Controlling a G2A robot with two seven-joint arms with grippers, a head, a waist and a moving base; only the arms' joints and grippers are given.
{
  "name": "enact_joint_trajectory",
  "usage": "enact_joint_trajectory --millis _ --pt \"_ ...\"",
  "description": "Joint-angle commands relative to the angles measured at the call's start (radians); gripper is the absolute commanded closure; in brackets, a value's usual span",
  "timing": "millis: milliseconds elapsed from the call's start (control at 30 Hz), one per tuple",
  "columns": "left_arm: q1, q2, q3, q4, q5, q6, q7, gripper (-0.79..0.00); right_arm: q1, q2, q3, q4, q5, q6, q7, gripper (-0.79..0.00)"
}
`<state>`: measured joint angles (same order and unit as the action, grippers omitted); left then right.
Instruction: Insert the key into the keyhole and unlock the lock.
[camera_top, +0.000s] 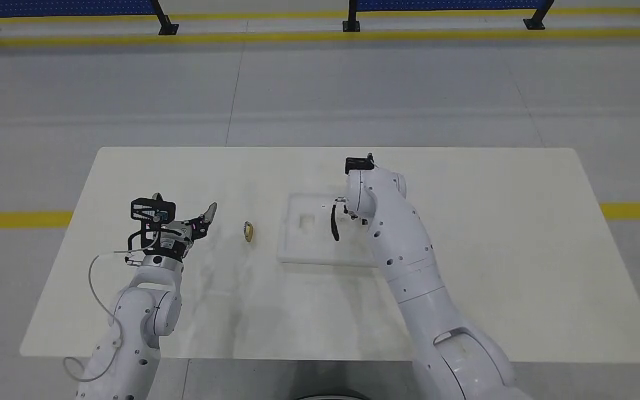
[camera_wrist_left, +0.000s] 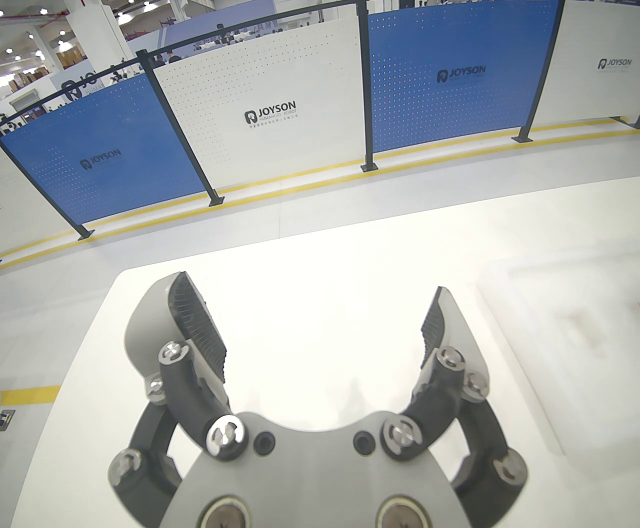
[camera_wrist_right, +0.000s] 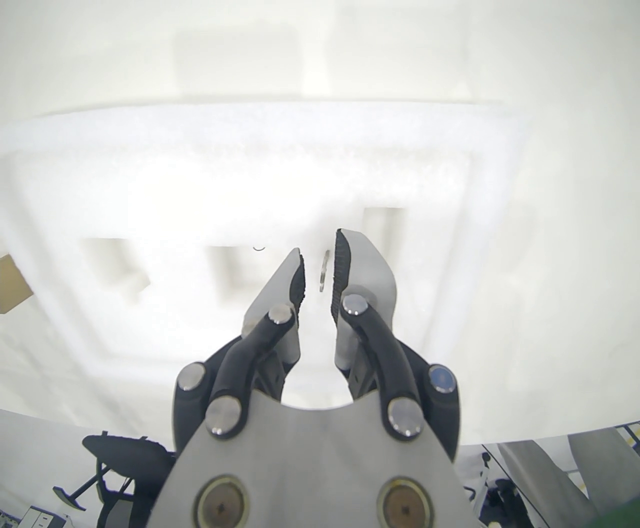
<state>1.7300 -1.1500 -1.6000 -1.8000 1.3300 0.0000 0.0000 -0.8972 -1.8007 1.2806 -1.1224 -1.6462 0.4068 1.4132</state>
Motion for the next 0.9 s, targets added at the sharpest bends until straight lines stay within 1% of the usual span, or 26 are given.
enact_joint_trajectory --millis 0,67,100,133,167,500,700,867 --pt "0.0 0.0 0.0 0.0 0.0 0.0 0.0 -0.785 0.001 -0.001 0.002 0.004 -0.003 0.0 0.0 -0.123" --pt "0.0 0.0 0.0 0.0 0.0 0.0 0.0 -0.785 0.002 -0.002 0.006 0.01 -0.006 0.001 -0.001 -0.08" --pt "0.0 0.0 0.0 0.0 0.0 0.0 0.0 -0.785 0.003 -0.002 0.007 0.014 -0.01 0.001 -0.001 -0.074" --pt "0.0 0.0 0.0 0.0 0.0 0.0 0.0 -0.785 0.003 -0.003 0.008 0.016 -0.011 0.001 -0.001 -0.028" --pt "0.0 0.0 0.0 0.0 0.0 0.0 0.0 -0.785 0.003 -0.003 0.009 0.017 -0.012 0.001 -0.001 0.0" --pt "0.0 0.0 0.0 0.0 0.0 0.0 0.0 -0.785 -0.002 -0.008 0.019 0.006 -0.03 0.002 -0.002 0.0" --pt "0.0 0.0 0.0 0.0 0.0 0.0 0.0 -0.785 -0.031 -0.01 0.025 -0.084 -0.037 -0.006 0.006 0.0" --pt "0.0 0.0 0.0 0.0 0.0 0.0 0.0 -0.785 -0.074 -0.01 0.043 -0.219 -0.024 -0.01 0.01 0.0"
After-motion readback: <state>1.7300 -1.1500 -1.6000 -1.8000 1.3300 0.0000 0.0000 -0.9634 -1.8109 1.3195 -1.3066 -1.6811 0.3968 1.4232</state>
